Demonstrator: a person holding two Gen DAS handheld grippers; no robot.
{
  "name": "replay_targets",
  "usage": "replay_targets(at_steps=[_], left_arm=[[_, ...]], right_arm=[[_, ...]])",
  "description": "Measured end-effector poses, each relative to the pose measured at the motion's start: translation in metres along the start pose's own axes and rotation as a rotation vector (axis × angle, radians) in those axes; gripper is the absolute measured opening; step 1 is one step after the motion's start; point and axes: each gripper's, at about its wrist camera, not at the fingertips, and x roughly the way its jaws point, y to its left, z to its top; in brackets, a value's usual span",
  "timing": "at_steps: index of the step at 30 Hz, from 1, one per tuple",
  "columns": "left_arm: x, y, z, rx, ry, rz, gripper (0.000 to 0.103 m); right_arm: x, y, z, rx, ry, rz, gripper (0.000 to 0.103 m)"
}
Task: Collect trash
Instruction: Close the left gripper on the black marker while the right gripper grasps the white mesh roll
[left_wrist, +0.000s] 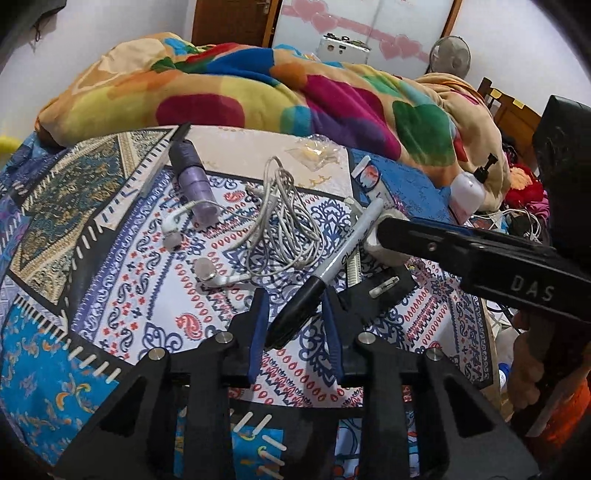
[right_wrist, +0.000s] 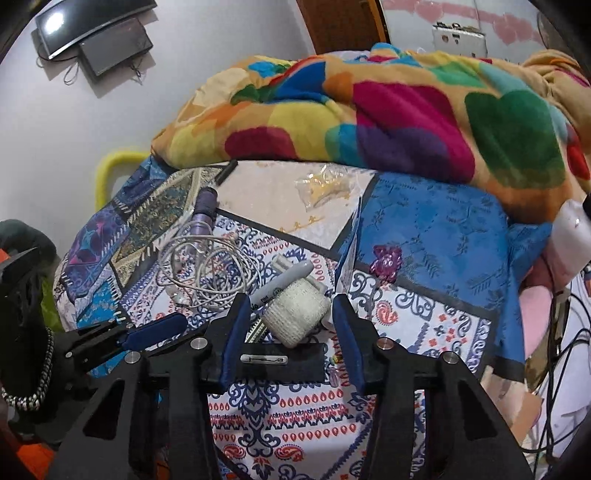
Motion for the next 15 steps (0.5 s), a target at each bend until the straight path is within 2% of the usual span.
replay_targets(at_steps=[1,10,15], left_arm=[[0.002,0.0,0.0,0.0,0.003,0.0,0.027],[-0.008,-0.013,-0.015,0.034,0.019,-0.002,0.016],[-0.024,-0.016,-0.034,0.016,0.029,0.022,0.011]], right_arm=[[0.001,0.0,0.0,-0.002,0.002,0.0,0.035],[-0.022,0.007,-0.006,-0.027,-0.04,0.004,0.034],[-0.039,0.007,-0.014,-0.035,-0.049,0.0,0.034]])
